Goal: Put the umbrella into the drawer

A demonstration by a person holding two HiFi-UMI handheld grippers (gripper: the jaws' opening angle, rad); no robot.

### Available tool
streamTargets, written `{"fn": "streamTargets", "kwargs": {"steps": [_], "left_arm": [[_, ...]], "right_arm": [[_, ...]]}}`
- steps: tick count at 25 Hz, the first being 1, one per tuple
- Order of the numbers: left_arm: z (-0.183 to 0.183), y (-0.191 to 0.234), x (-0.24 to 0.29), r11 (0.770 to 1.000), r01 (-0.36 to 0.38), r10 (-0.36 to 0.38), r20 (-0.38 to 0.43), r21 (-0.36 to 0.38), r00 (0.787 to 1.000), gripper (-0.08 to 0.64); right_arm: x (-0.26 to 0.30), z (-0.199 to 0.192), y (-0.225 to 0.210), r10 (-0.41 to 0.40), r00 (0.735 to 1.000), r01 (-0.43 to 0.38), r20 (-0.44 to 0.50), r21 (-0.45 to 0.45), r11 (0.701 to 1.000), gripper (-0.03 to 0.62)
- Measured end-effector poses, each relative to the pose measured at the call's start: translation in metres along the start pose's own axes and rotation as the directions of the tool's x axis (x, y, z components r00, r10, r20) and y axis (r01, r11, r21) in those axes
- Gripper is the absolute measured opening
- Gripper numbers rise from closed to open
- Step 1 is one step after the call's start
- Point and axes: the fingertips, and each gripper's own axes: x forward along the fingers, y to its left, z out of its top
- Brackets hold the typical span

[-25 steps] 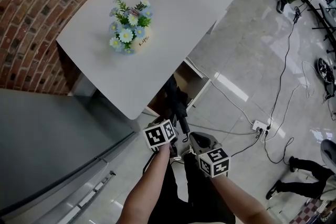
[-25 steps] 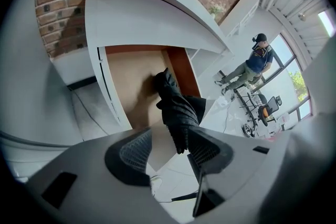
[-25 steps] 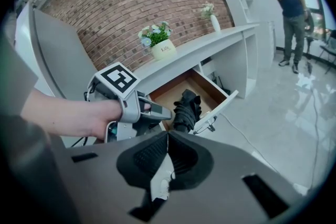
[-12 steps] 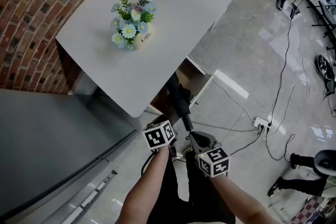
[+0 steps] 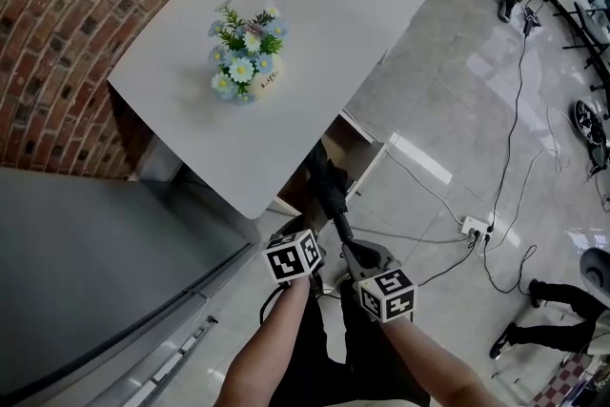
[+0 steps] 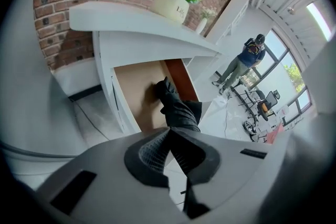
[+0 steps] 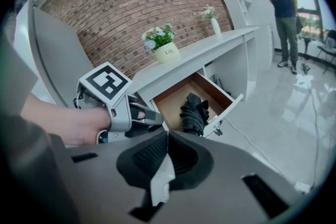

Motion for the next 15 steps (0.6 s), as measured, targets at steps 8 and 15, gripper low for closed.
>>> {"fn": "streamTargets", "kwargs": {"steps": [8, 15], "left_arm": [[0.001, -0.013, -0.03, 1.0, 0.025, -0.025, 0.004, 0.013, 1.0, 0.008], [-0.003, -0.031, -0.057, 0.999, 0.02, -0.02, -0.016, 0.035, 1.0, 0.008]], "right_arm": [[-0.013, 0.013, 0.017, 0.011, 1.0, -0.011, -0.003, -0.017, 1.0, 0.017], [-0.034, 0.019, 0.026, 0.014, 1.0, -0.014, -0.015, -0.038, 0.999, 0.017]]}}
